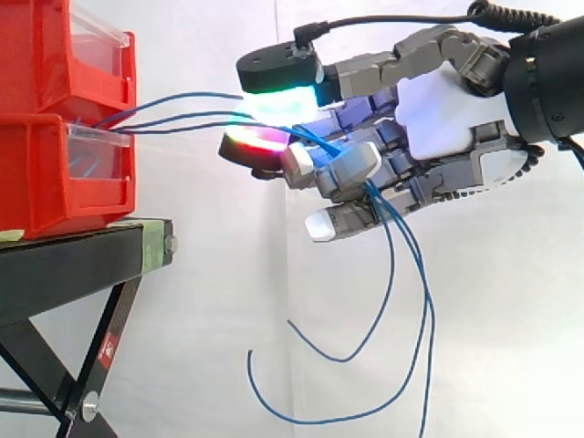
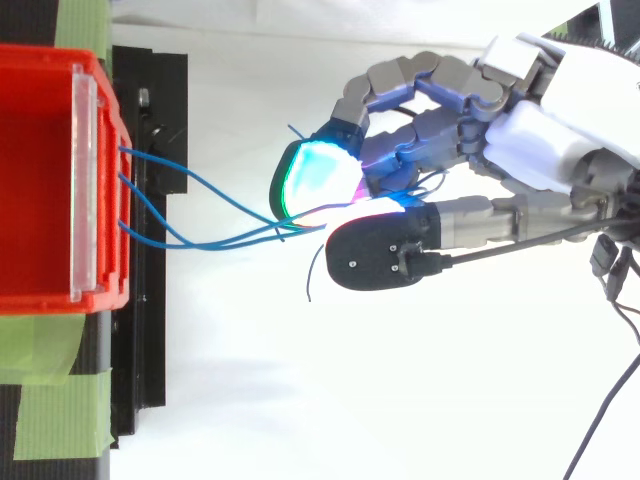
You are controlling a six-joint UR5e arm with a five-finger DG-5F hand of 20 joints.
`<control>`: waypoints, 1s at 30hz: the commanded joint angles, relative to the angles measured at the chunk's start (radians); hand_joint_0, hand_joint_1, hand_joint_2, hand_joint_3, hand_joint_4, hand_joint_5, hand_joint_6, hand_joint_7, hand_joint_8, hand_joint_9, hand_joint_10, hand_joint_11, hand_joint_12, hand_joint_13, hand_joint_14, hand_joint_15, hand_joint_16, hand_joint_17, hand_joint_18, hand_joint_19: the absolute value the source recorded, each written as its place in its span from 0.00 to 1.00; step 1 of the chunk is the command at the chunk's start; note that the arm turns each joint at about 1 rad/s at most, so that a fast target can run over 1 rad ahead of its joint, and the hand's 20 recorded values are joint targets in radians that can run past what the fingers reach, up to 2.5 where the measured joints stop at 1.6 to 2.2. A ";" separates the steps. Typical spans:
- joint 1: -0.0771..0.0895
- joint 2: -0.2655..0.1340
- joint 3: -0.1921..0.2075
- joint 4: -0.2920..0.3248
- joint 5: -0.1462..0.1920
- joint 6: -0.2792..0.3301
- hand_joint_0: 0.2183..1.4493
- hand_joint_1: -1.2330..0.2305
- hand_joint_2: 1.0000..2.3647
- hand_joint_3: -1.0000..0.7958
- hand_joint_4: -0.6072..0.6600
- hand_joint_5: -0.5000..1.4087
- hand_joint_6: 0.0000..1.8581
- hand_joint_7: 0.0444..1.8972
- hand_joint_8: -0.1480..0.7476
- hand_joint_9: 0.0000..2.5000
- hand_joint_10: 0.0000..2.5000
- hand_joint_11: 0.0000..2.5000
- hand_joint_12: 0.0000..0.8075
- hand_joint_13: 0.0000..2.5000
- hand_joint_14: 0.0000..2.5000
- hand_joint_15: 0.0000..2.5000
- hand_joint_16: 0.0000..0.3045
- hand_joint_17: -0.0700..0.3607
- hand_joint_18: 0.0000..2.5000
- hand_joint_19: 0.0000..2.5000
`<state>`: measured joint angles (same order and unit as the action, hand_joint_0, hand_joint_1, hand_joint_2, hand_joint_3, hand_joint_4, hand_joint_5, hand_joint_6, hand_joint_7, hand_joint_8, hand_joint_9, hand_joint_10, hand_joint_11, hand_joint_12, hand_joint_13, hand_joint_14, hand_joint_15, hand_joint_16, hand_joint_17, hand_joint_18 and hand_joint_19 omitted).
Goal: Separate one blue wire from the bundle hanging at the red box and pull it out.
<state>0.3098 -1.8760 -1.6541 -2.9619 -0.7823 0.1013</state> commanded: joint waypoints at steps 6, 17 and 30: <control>-0.001 0.000 0.000 0.000 0.000 0.000 0.41 0.17 0.02 0.49 0.63 0.13 0.50 0.46 0.49 0.28 0.00 0.61 0.51 0.27 0.36 0.61 0.18 0.45 0.28 0.23; -0.003 0.000 0.000 0.000 0.000 0.000 0.39 0.16 0.02 0.45 0.63 0.13 0.50 0.45 0.49 0.27 0.00 0.63 0.50 0.26 0.32 0.61 0.19 0.46 0.28 0.22; -0.003 0.000 0.000 0.000 0.000 0.003 0.26 0.27 0.00 0.28 0.63 0.14 0.49 0.44 0.52 0.30 0.00 0.62 0.52 0.27 0.39 0.58 0.19 0.46 0.27 0.25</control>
<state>0.3077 -1.8760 -1.6543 -2.9621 -0.7824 0.1031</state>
